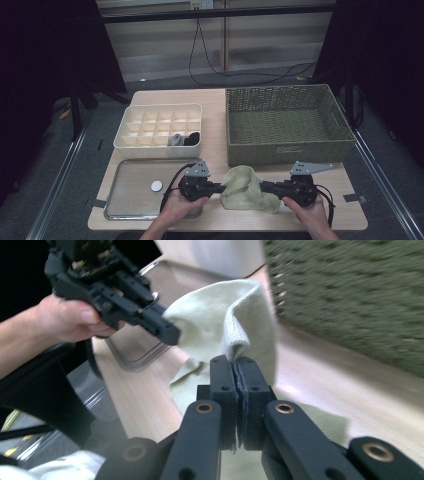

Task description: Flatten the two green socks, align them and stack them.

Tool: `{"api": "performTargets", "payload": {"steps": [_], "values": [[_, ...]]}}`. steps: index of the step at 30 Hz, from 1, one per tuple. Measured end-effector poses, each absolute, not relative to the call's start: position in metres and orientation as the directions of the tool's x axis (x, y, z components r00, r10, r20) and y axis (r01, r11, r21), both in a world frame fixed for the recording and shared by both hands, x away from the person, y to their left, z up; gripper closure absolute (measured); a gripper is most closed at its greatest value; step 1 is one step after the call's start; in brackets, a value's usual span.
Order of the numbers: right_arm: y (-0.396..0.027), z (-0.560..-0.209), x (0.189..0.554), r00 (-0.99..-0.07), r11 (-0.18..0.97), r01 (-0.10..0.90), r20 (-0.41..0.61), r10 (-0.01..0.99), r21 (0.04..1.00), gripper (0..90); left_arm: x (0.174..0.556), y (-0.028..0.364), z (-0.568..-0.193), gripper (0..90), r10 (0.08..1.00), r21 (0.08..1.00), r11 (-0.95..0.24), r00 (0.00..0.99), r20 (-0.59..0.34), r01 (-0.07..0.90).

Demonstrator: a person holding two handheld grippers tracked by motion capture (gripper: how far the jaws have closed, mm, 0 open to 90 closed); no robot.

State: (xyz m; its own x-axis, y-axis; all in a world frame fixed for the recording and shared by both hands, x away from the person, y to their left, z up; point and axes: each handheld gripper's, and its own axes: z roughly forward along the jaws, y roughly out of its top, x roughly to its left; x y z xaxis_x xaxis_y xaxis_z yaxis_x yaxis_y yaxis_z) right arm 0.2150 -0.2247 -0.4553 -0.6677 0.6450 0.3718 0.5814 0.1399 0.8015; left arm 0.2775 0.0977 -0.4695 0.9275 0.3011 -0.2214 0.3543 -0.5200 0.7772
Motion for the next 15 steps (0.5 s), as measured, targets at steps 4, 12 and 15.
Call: {"api": "performTargets", "payload": {"steps": [4,12,15], "values": [[-0.237,-0.451,0.215,-0.645,0.108,0.582,0.376,0.666,0.806,88.3,0.278,0.103,-0.467,88.6,0.31,0.787,-0.502,0.924,-0.225,0.36],[-0.258,-0.447,0.215,-0.593,0.076,0.582,0.359,0.721,0.81,88.6,0.277,0.113,-0.461,88.7,0.311,0.797,-0.484,0.923,-0.228,0.36],[-0.265,-0.447,0.213,-0.574,0.068,0.588,0.357,0.737,0.806,88.8,0.277,0.113,-0.459,89.1,0.298,0.798,-0.491,0.928,-0.225,0.351]]}}
